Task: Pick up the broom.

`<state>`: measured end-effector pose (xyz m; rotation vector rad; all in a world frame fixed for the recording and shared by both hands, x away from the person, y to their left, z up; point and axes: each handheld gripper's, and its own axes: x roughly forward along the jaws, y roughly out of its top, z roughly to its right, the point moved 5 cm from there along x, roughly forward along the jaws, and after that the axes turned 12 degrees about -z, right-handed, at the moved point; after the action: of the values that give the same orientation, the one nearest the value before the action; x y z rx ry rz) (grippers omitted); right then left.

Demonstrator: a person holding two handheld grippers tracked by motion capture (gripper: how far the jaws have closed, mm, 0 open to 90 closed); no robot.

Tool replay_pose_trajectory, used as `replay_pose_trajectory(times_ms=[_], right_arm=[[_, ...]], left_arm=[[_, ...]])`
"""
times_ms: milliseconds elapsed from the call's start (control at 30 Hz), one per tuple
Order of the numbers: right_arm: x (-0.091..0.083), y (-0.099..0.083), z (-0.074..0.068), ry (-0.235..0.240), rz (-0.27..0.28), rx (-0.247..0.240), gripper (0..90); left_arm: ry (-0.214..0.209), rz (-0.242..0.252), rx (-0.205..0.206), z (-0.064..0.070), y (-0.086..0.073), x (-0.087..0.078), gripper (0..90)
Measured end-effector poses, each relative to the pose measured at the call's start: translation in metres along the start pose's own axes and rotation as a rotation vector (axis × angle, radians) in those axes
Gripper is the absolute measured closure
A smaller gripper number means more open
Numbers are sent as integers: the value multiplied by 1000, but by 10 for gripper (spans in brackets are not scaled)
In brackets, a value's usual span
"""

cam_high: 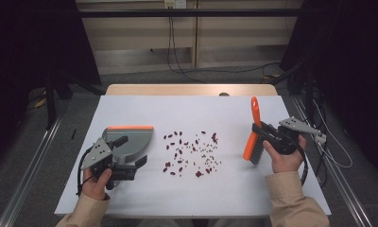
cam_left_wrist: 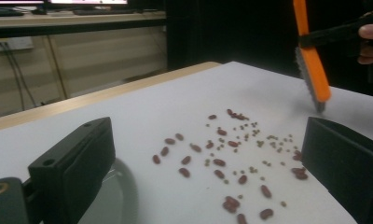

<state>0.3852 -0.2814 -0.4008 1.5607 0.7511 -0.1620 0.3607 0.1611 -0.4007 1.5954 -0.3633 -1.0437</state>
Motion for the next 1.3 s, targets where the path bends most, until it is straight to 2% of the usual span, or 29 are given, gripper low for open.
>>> replay_pose_trajectory(times_ms=[233, 333, 400, 500, 600, 667, 867, 1000, 1300], right_arm=[[-1, 8, -10, 17, 38, -1, 708], [-2, 17, -20, 37, 66, -12, 707], [-2, 20, -23, 39, 76, -11, 708], [1, 26, -29, 48, 99, -11, 708], [6, 30, -36, 59, 109, -4, 707], [9, 33, -41, 68, 111, -4, 708], [20, 40, -59, 97, 111, -17, 707], [28, 44, -72, 124, 107, -32, 707], [45, 49, -89, 142, 110, -48, 707]], left_arm=[[-58, 10, 18, 18, 15, 13, 31], [-79, 15, 17, 24, 22, 20, 31], [-82, 21, 10, 28, 27, 26, 31], [-101, 19, 32, 36, 33, 34, 36], [-117, 18, 26, 41, 38, 43, 37], [-125, 11, 34, 44, 40, 49, 66], [-152, 0, 7, 51, 46, 69, 64], [-178, -14, 9, 56, 47, 83, 65], [-191, -48, 30, 61, 49, 111, 96]])
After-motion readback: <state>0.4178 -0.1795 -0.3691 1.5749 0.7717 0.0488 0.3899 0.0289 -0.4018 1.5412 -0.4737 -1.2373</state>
